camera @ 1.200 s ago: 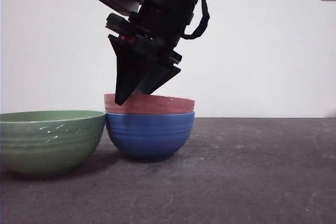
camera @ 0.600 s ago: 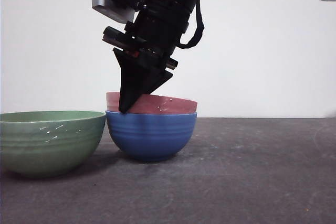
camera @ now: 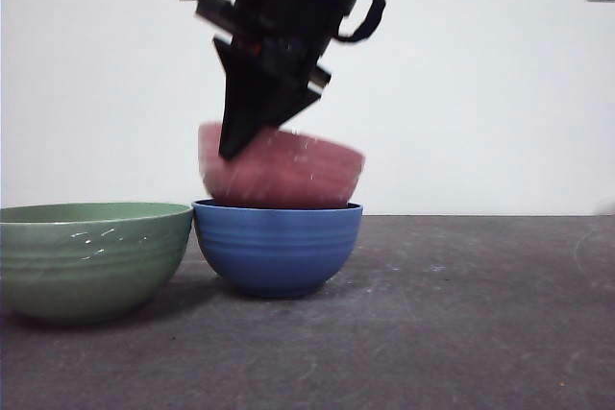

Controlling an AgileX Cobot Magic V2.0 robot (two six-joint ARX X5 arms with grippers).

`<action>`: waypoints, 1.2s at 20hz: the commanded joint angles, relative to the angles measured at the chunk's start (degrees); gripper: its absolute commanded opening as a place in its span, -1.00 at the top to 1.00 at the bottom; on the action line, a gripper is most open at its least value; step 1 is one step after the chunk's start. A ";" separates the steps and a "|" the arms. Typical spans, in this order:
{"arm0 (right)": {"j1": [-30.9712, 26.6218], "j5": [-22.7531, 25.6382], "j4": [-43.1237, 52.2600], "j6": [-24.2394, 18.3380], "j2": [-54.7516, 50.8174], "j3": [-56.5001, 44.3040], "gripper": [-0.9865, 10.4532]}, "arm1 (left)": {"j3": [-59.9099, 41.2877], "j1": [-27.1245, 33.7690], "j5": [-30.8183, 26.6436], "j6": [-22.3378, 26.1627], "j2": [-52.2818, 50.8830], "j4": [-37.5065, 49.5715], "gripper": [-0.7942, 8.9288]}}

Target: Pick up the green bowl on the top,put the green bowl on the left,pick up the red bowl in the middle,put the red bowl on the right

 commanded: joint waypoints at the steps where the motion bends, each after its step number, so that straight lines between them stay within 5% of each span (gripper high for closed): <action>1: 0.09 4.72 0.42 -0.26 -2.54 -0.22 0.85 | -0.07 0.22 0.09 0.04 -0.02 1.64 0.19; 7: -2.45 19.45 -10.97 7.78 -12.48 -0.24 0.85 | -0.07 0.22 0.07 0.04 0.07 7.13 0.19; 10: -6.25 19.89 -17.42 15.04 -16.26 -3.30 0.85 | -0.07 0.22 0.09 0.04 0.07 9.38 0.19; 14: -7.72 19.50 -11.87 19.58 -19.65 -15.10 0.85 | -0.07 0.22 0.07 0.04 0.66 10.54 0.19; 24: -5.84 14.45 7.87 21.64 -18.32 -29.62 0.85 | -0.07 0.02 0.31 0.09 8.76 11.30 0.19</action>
